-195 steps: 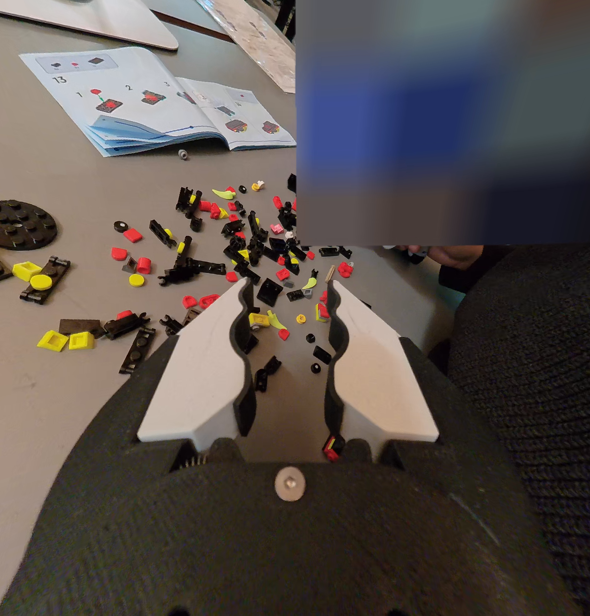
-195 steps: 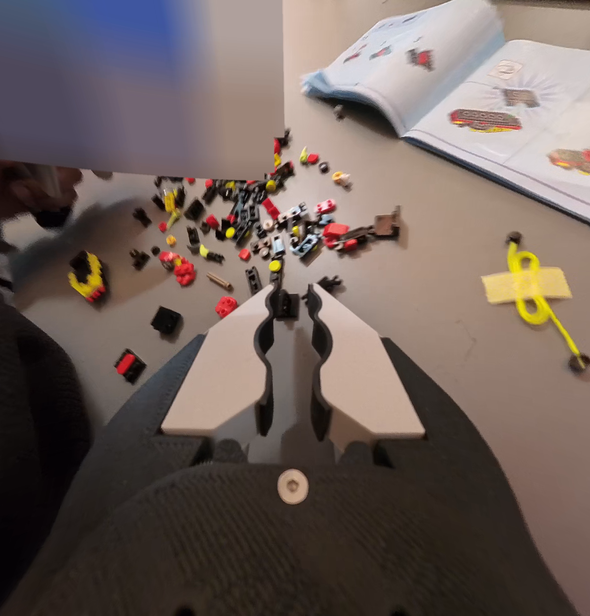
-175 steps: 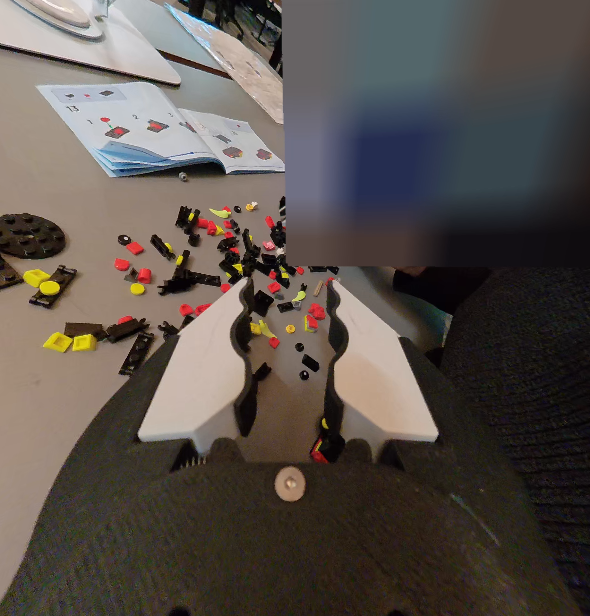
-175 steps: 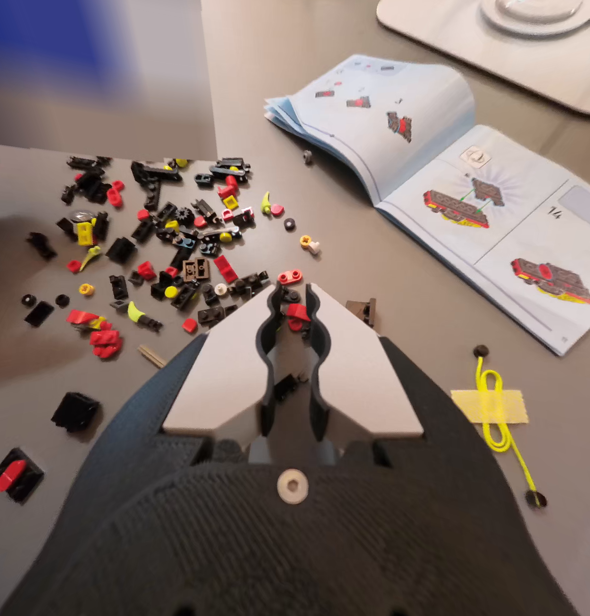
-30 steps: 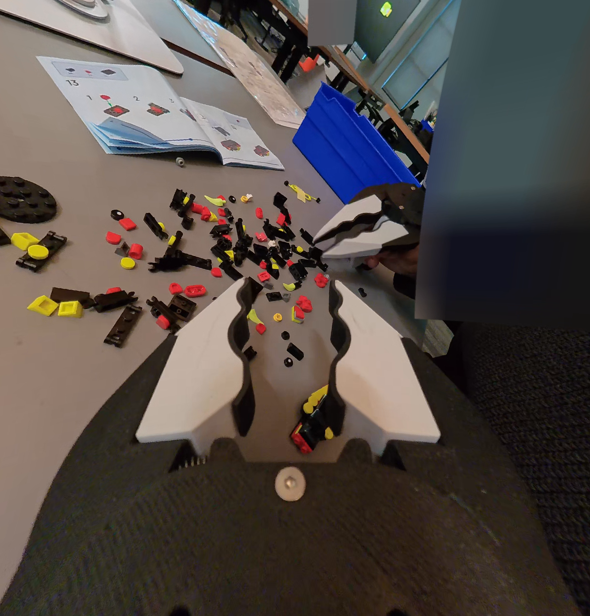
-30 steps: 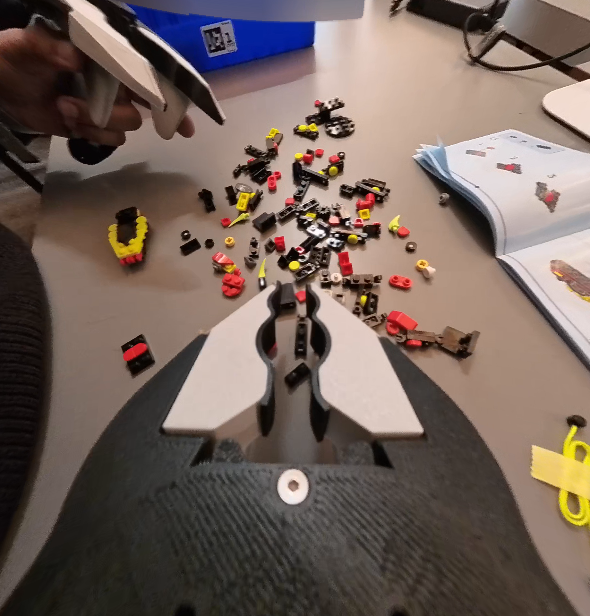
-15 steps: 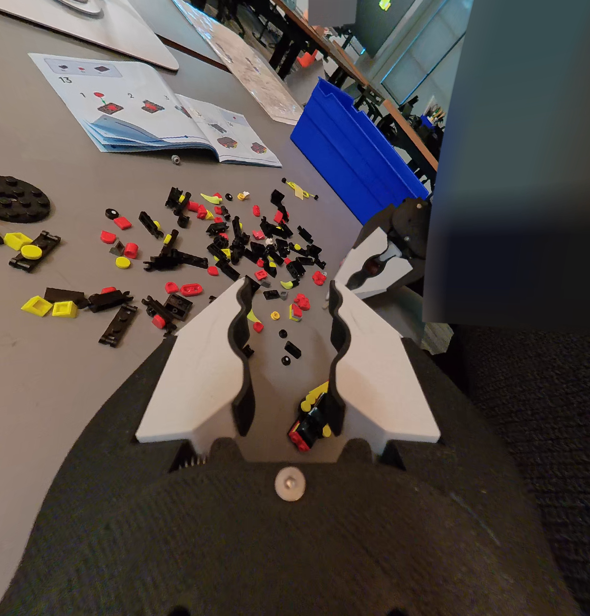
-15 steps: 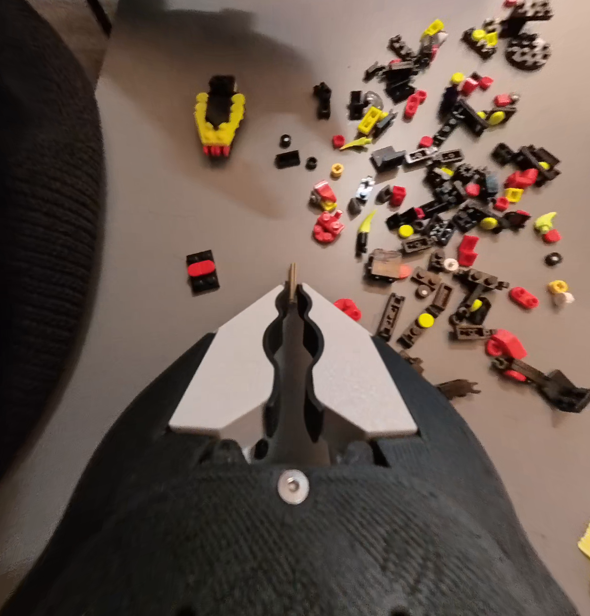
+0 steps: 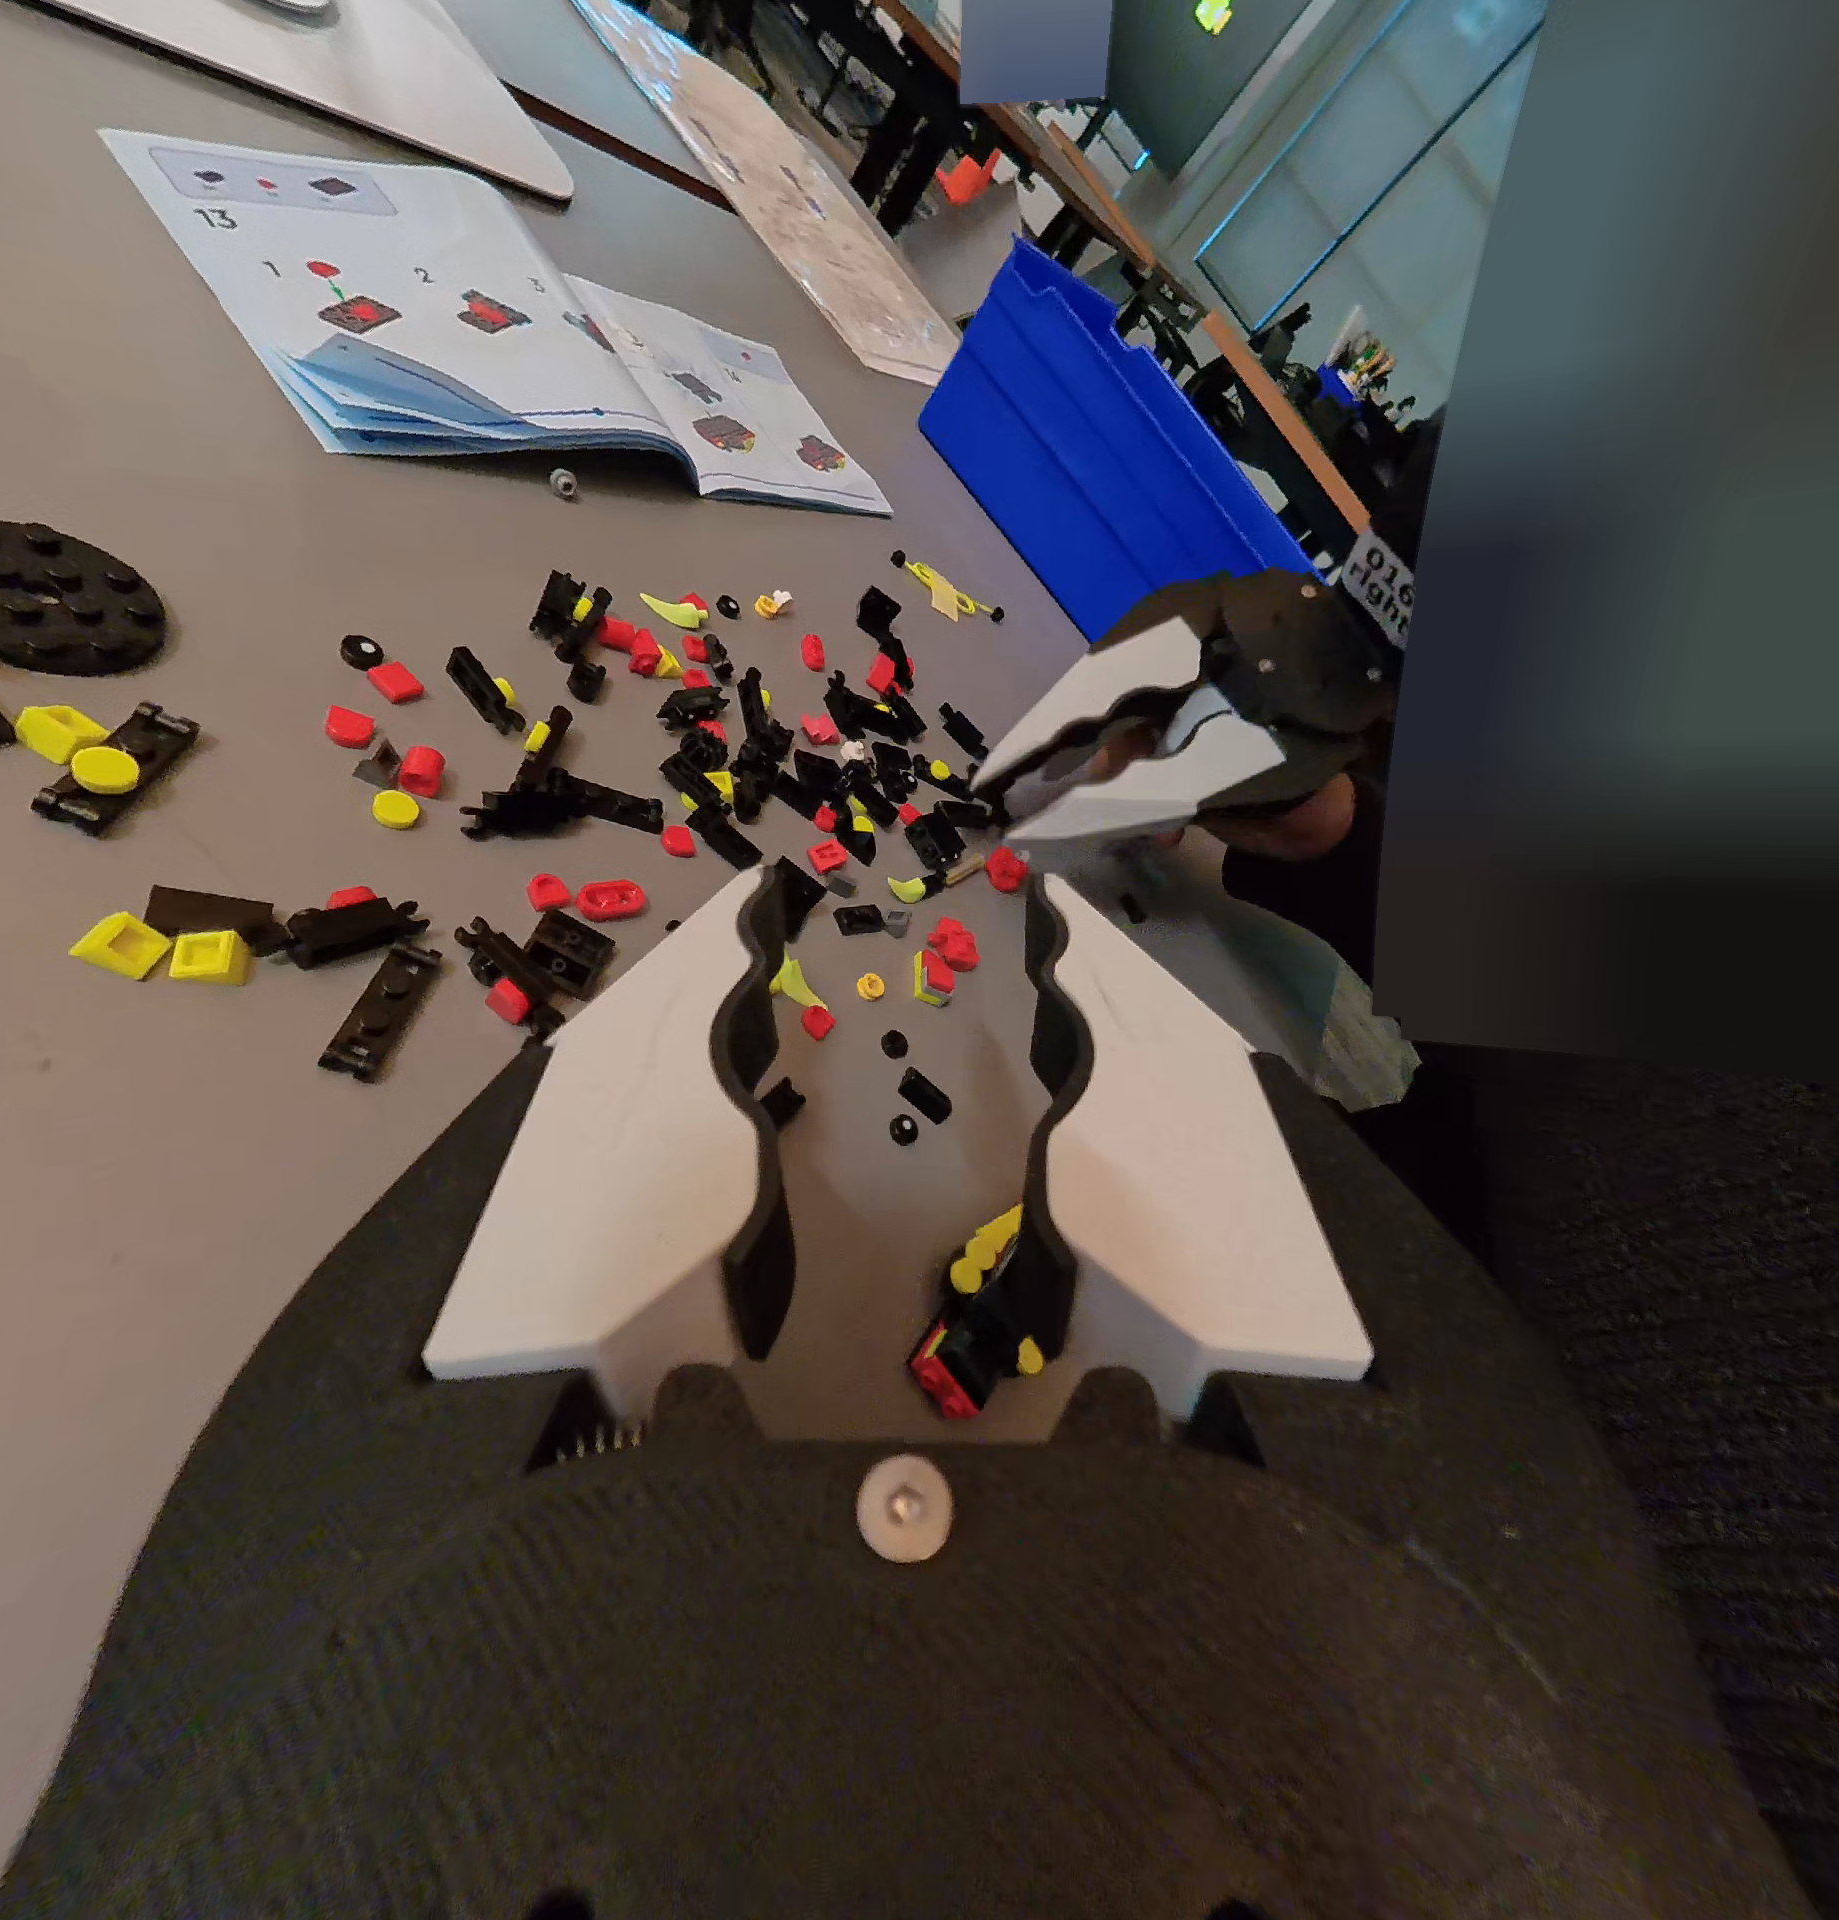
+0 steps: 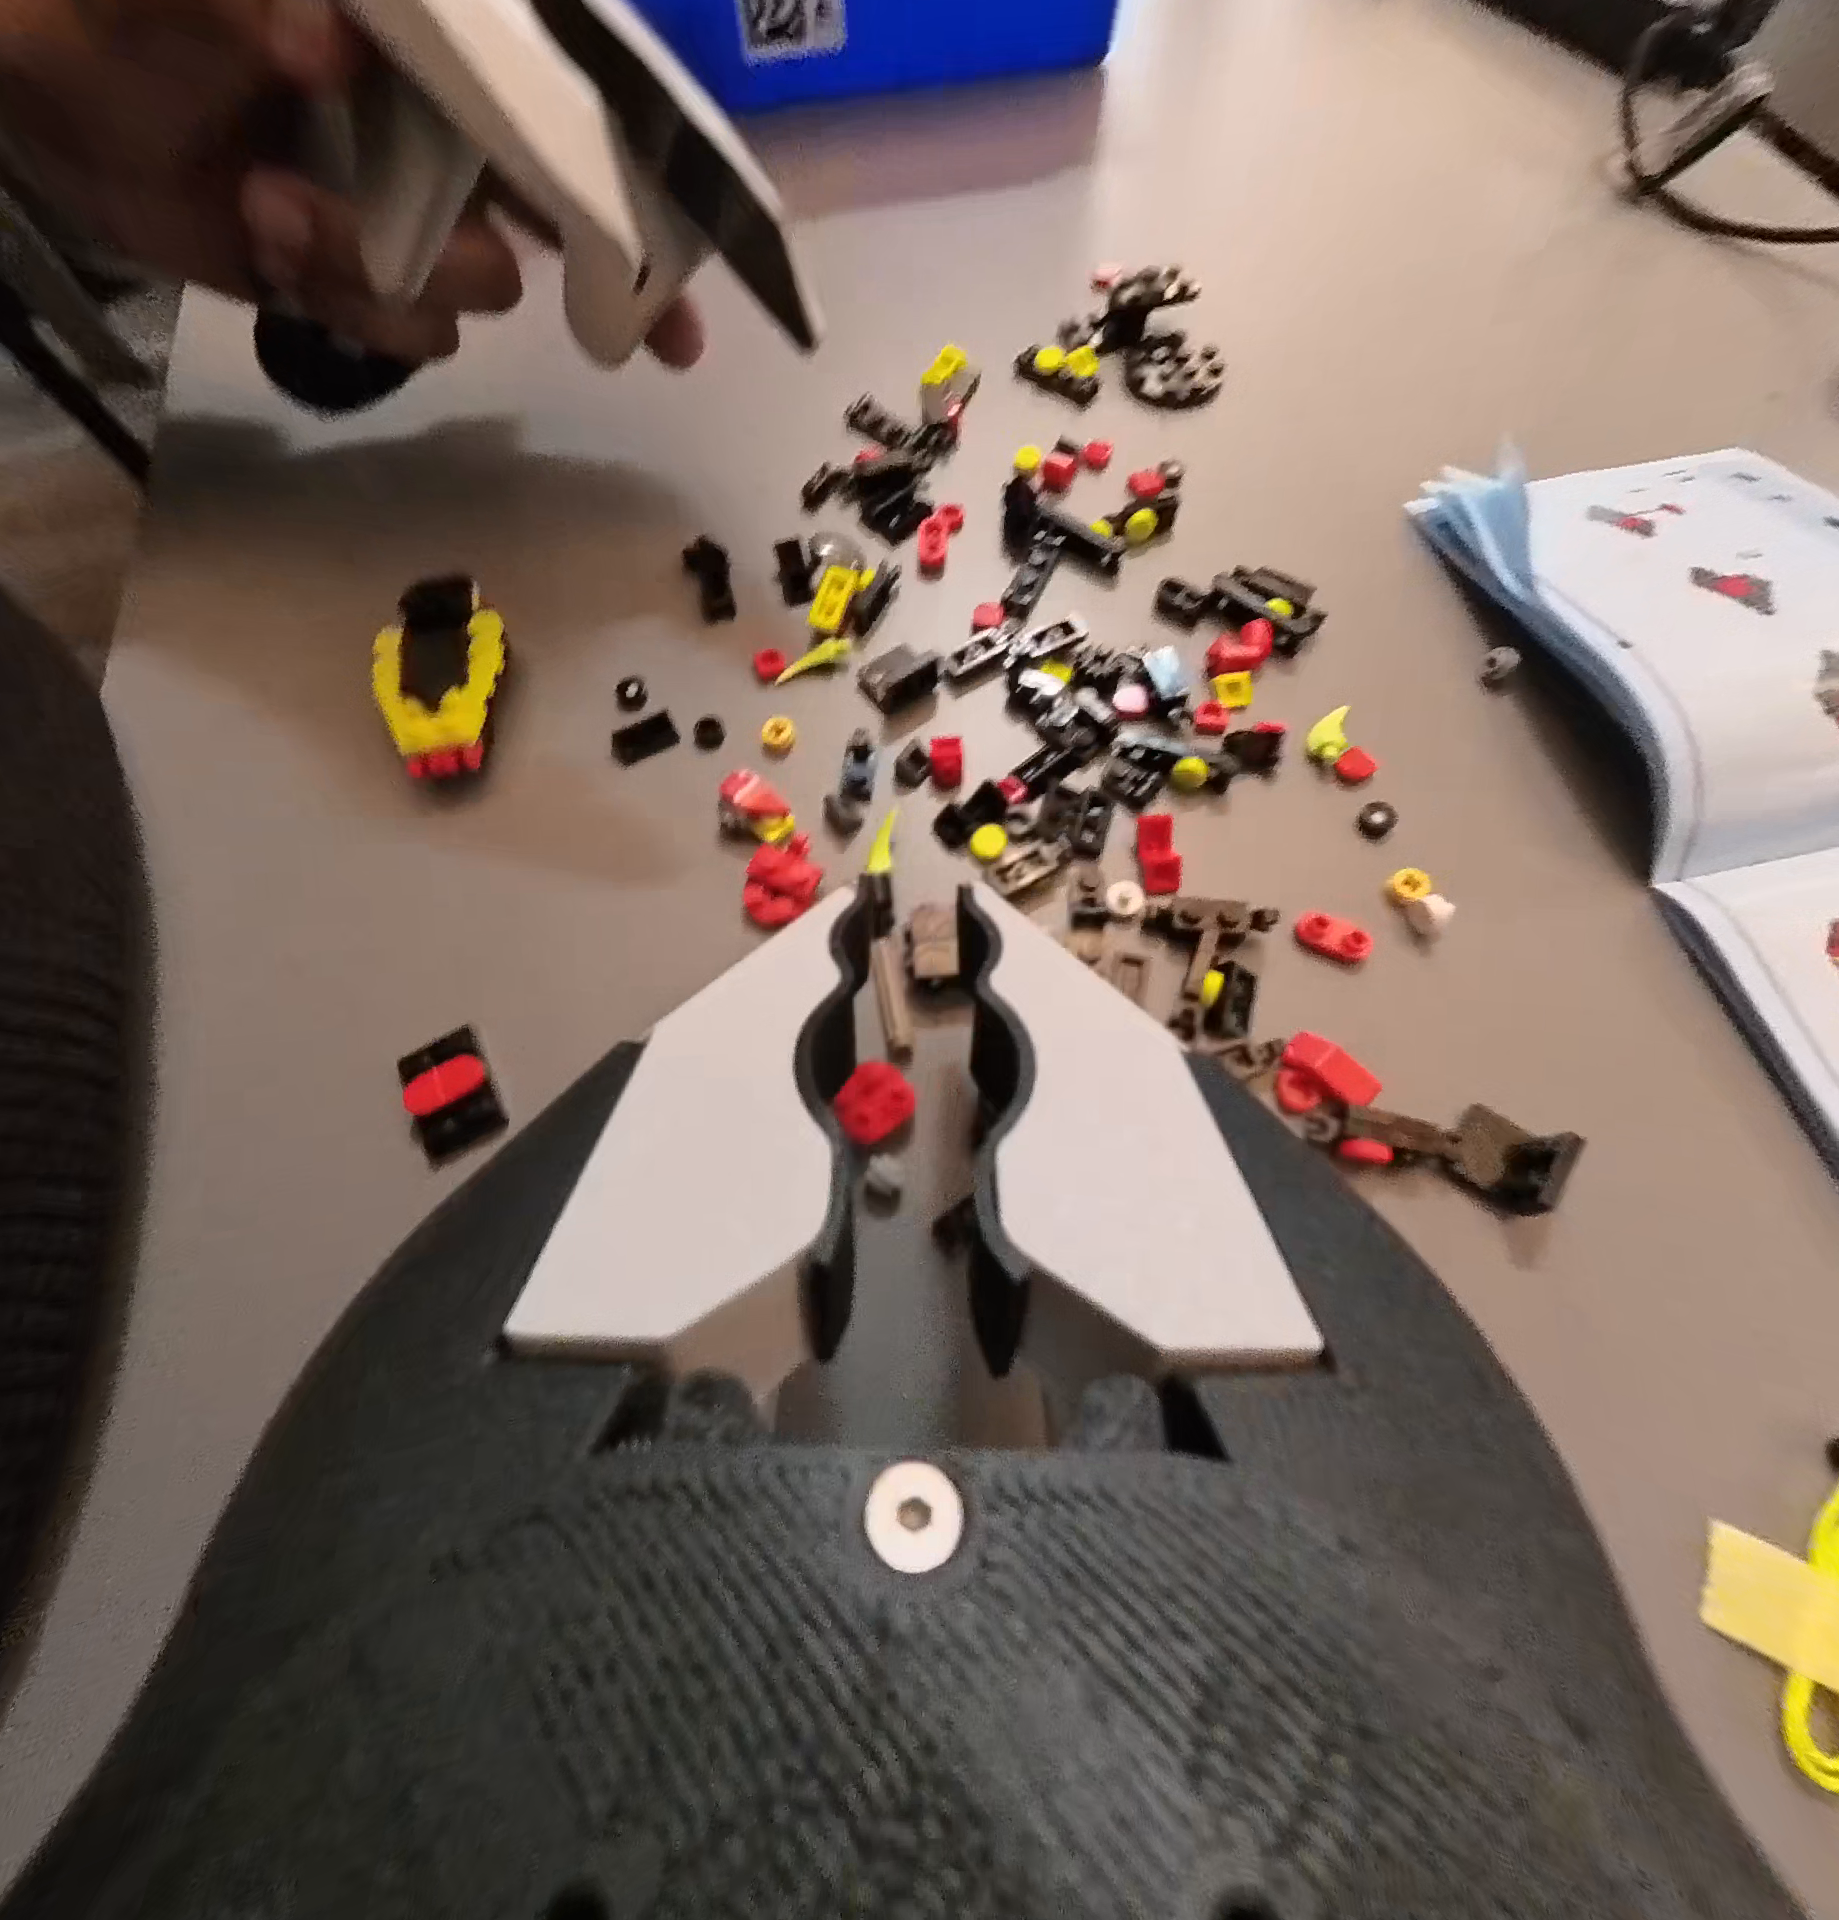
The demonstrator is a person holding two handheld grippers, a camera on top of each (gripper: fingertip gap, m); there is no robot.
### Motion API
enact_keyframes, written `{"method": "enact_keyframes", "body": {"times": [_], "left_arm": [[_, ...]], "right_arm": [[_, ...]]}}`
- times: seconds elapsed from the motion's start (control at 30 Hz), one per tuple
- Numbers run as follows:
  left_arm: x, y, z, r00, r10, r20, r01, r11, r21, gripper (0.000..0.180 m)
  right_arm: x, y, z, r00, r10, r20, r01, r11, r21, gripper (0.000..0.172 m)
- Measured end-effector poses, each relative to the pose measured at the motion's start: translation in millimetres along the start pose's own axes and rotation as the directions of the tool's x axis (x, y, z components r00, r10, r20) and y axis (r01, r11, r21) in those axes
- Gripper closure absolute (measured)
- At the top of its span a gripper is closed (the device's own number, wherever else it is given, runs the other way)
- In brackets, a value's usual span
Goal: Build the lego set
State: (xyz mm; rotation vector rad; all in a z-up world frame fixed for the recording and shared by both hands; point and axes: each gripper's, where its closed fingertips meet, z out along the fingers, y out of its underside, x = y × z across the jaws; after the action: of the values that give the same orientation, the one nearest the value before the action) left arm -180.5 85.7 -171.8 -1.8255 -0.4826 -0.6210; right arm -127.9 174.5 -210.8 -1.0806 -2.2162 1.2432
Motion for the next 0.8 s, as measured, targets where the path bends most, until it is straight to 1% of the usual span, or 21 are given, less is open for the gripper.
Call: {"method": "enact_keyframes", "body": {"times": [0.1,0.17,0.33,0.47,0.63,0.8], "left_arm": [[0,0,0,1.000,-0.010,-0.007,0.010,1.000,0.003,0.136],[3,-2,-1,1.000,-0.009,-0.018,0.009,1.000,0.011,0.136],[10,-3,-4,0.999,-0.015,-0.048,0.016,1.000,0.016,0.135],[14,-6,-7,0.997,-0.028,-0.072,0.031,0.999,0.034,0.135],[15,-9,-12,0.994,-0.057,-0.094,0.062,0.997,0.055,0.135],[15,-12,-14,0.989,-0.093,-0.117,0.102,0.992,0.069,0.135]], "right_arm": [[17,-15,9,0.998,0.039,-0.040,-0.037,0.999,0.032,0.162],[26,-24,21,0.998,0.046,-0.051,-0.045,0.999,0.031,0.162],[48,-30,53,0.994,-0.040,-0.106,0.033,0.997,-0.068,0.162],[48,-37,71,0.998,-0.033,-0.051,0.029,0.996,-0.082,0.162],[47,-30,75,0.998,-0.057,-0.024,0.054,0.991,-0.122,0.162],[48,-33,66,0.998,-0.065,-0.023,0.063,0.993,-0.096,0.165]]}}
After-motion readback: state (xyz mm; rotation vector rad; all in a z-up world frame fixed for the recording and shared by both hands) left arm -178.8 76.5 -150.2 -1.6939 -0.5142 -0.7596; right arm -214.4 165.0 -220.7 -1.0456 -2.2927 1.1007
